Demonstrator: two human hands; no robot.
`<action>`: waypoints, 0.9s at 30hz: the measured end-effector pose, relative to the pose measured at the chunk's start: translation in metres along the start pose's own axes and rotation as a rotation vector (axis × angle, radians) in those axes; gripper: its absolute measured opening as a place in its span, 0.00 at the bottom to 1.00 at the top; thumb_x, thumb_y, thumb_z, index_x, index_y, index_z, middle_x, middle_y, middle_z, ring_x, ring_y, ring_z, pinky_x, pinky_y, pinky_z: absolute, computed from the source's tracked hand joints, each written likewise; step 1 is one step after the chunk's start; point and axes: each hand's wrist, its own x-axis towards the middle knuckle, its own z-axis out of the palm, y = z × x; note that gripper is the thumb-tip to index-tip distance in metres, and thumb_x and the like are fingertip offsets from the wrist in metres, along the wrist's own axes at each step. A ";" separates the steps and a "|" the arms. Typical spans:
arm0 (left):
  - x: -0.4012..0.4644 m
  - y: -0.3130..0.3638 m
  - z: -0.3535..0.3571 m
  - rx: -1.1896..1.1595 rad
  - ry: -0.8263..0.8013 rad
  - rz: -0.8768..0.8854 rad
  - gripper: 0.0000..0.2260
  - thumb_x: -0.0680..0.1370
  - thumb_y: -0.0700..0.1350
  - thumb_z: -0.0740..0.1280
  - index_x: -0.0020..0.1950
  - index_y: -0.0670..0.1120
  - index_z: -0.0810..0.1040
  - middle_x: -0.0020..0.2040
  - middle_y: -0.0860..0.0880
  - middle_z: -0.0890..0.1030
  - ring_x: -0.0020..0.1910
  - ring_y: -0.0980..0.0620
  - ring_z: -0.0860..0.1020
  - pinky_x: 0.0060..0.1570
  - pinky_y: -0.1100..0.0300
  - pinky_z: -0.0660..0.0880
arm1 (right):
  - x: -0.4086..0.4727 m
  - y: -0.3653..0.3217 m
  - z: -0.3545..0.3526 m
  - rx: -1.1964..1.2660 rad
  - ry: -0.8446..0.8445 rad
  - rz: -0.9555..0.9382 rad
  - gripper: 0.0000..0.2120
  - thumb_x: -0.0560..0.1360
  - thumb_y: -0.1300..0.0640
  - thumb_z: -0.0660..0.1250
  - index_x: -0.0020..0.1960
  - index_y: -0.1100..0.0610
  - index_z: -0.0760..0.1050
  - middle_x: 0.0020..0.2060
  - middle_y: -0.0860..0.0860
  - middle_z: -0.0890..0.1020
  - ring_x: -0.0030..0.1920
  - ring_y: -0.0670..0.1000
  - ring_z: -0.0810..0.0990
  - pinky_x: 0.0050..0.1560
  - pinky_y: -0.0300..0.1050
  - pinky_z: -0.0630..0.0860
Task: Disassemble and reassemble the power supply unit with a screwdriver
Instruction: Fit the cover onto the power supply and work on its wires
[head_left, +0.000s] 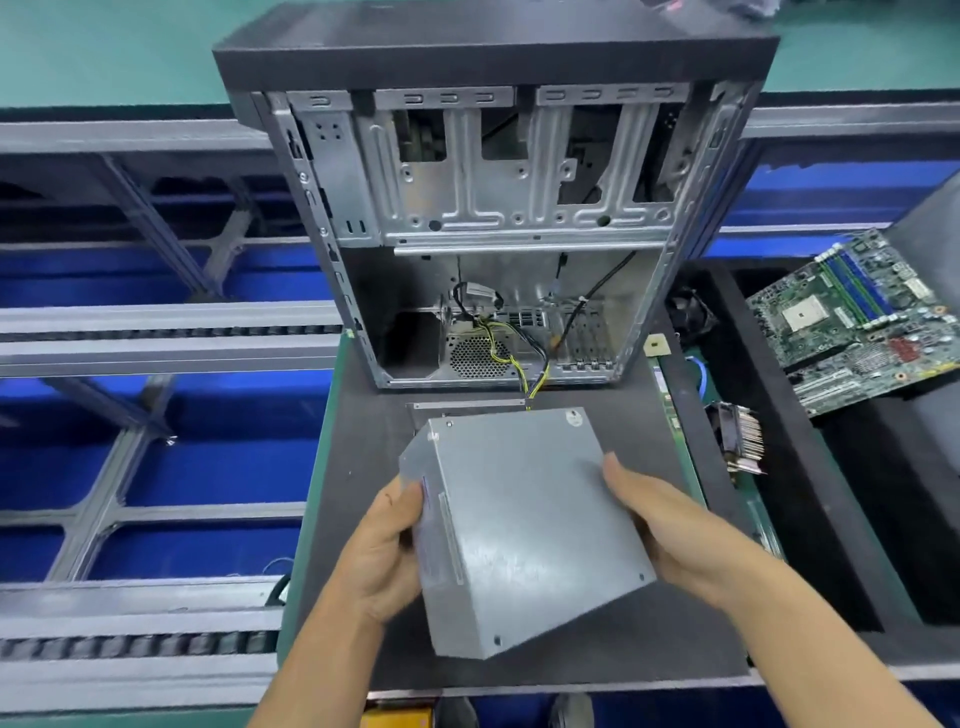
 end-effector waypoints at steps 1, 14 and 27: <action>0.000 -0.002 -0.002 -0.005 -0.011 -0.024 0.28 0.51 0.54 0.87 0.47 0.46 0.88 0.44 0.46 0.86 0.43 0.49 0.85 0.41 0.53 0.83 | 0.001 0.004 0.000 0.020 0.004 -0.003 0.28 0.69 0.32 0.65 0.61 0.48 0.82 0.59 0.50 0.83 0.60 0.51 0.82 0.55 0.48 0.80; -0.025 -0.007 -0.012 0.480 0.378 -0.009 0.16 0.79 0.55 0.65 0.59 0.47 0.83 0.52 0.44 0.86 0.50 0.46 0.85 0.44 0.57 0.80 | 0.001 0.030 0.008 0.077 0.067 0.001 0.33 0.70 0.39 0.73 0.68 0.56 0.74 0.60 0.54 0.82 0.63 0.58 0.80 0.69 0.61 0.70; 0.054 0.059 -0.005 0.386 0.431 -0.064 0.29 0.66 0.62 0.77 0.57 0.42 0.81 0.43 0.45 0.84 0.41 0.46 0.83 0.55 0.44 0.80 | 0.059 -0.048 0.022 -0.046 0.137 0.149 0.28 0.65 0.25 0.67 0.47 0.48 0.80 0.35 0.48 0.83 0.41 0.53 0.80 0.47 0.48 0.79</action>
